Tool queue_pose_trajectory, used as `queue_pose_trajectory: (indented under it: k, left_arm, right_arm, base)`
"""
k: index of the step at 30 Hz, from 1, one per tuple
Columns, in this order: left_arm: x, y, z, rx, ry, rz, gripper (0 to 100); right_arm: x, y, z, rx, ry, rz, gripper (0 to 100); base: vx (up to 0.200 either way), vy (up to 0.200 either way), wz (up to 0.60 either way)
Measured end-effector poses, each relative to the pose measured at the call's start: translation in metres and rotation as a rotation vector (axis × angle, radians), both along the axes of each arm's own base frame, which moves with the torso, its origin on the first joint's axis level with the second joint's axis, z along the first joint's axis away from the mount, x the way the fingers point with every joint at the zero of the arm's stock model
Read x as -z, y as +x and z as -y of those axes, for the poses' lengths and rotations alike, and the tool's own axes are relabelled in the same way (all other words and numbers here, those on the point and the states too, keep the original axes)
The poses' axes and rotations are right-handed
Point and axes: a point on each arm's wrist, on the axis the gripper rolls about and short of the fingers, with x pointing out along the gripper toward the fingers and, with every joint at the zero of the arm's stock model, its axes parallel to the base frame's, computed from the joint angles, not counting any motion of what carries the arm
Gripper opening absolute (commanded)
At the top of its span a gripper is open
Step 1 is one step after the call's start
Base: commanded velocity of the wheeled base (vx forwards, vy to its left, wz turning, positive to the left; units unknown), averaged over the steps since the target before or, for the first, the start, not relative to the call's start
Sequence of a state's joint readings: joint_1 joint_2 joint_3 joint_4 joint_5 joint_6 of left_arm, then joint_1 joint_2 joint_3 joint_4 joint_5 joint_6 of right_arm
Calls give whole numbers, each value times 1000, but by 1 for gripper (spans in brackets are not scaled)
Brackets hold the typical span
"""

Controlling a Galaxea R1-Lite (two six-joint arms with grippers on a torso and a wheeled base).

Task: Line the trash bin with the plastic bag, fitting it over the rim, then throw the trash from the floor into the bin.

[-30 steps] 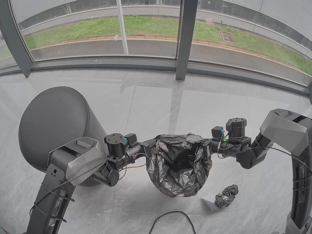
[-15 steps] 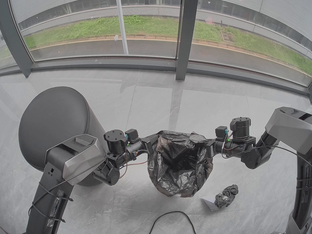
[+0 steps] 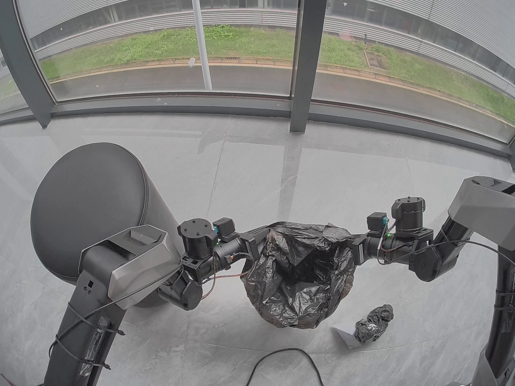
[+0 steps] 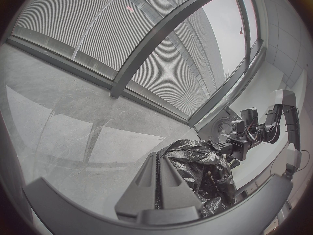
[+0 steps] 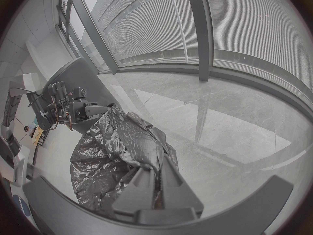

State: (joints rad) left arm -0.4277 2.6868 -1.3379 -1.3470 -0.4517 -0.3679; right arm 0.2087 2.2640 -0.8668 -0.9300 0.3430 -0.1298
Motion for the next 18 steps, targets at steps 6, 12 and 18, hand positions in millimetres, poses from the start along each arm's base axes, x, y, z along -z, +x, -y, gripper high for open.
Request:
queue_pose_trajectory:
  k: [6,12,18]
  left_arm:
    - [4,4,-6,-19,3,-5,0]
    - [5,6,-10,-28,3,-4,0]
    - [5,6,-9,-26,1,2,0]
  right_arm:
    - [4,2,-2,-7,-2,-1,100]
    - [2,8,-1,4,-7,21,100]
    - [5,11,5,26,-9,18,100]
  base:
    - [0,0,0]
    - [0,0,0]
    - [0,0,0]
